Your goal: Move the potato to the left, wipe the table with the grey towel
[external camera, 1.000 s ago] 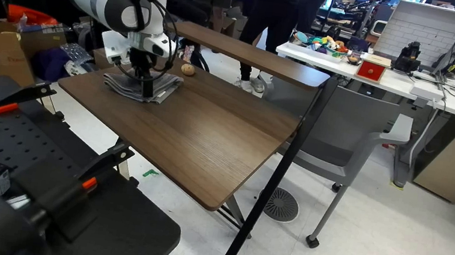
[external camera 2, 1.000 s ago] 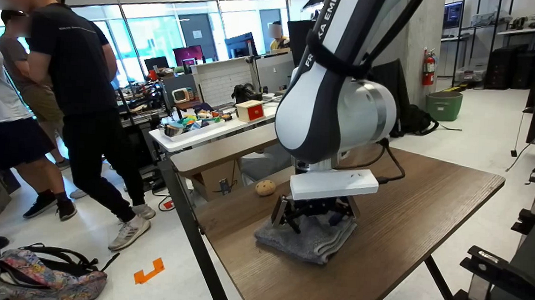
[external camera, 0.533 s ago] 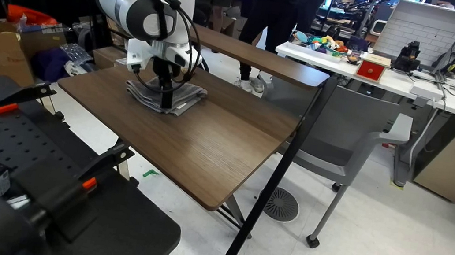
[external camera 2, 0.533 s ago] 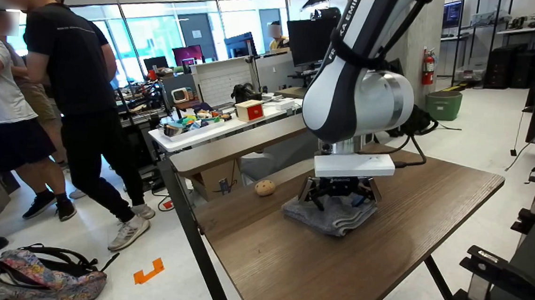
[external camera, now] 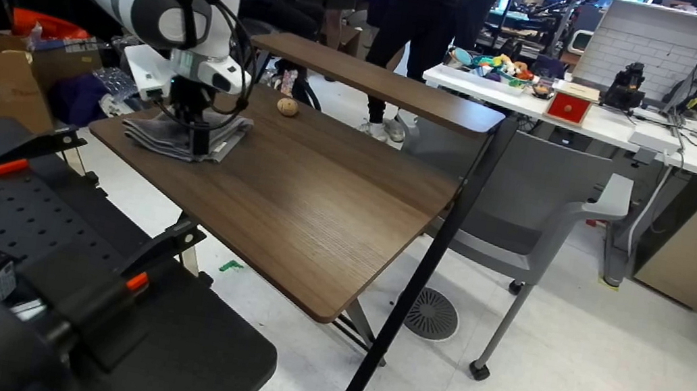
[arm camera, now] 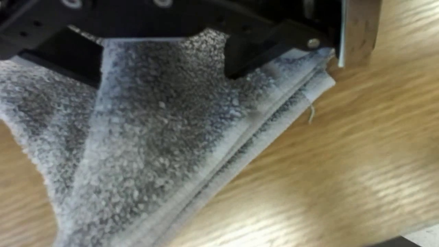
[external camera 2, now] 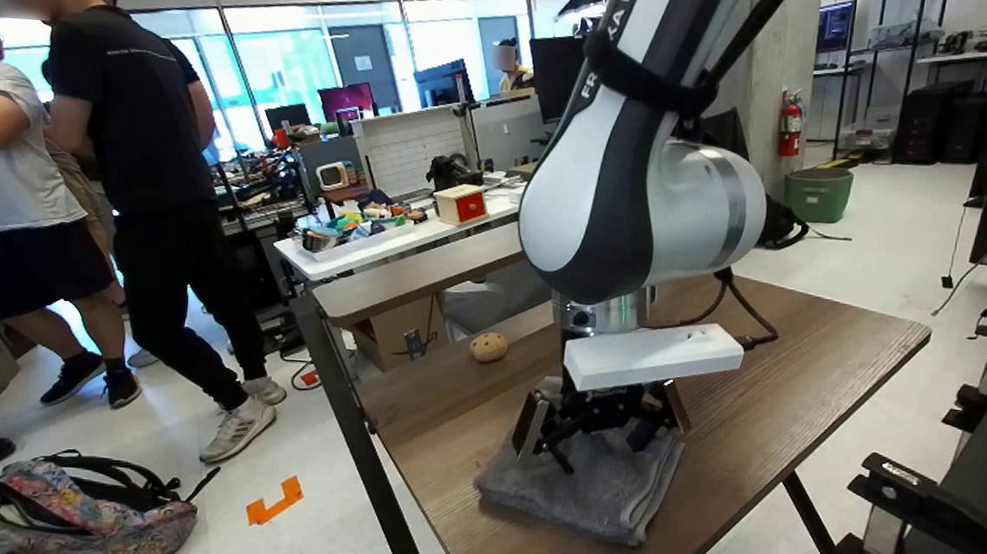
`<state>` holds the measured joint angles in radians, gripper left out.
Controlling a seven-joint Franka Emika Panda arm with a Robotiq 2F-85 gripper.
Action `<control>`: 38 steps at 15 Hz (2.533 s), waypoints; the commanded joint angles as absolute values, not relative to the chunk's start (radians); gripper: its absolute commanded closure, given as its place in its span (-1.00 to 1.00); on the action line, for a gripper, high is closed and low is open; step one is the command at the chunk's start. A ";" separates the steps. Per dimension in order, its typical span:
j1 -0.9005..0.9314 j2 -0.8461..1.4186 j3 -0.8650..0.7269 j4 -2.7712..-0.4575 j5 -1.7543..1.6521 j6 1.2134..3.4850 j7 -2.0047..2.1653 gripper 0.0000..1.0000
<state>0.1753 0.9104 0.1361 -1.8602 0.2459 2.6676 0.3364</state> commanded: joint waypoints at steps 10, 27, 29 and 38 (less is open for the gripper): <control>0.189 0.910 0.047 -1.943 0.255 2.670 0.390 -1.00; 0.035 0.843 -0.113 -2.003 0.296 2.703 0.513 -1.00; 0.037 0.843 -0.105 -2.002 0.297 2.706 0.512 -1.00; -0.030 0.963 -0.251 -1.862 0.306 2.693 0.684 -1.00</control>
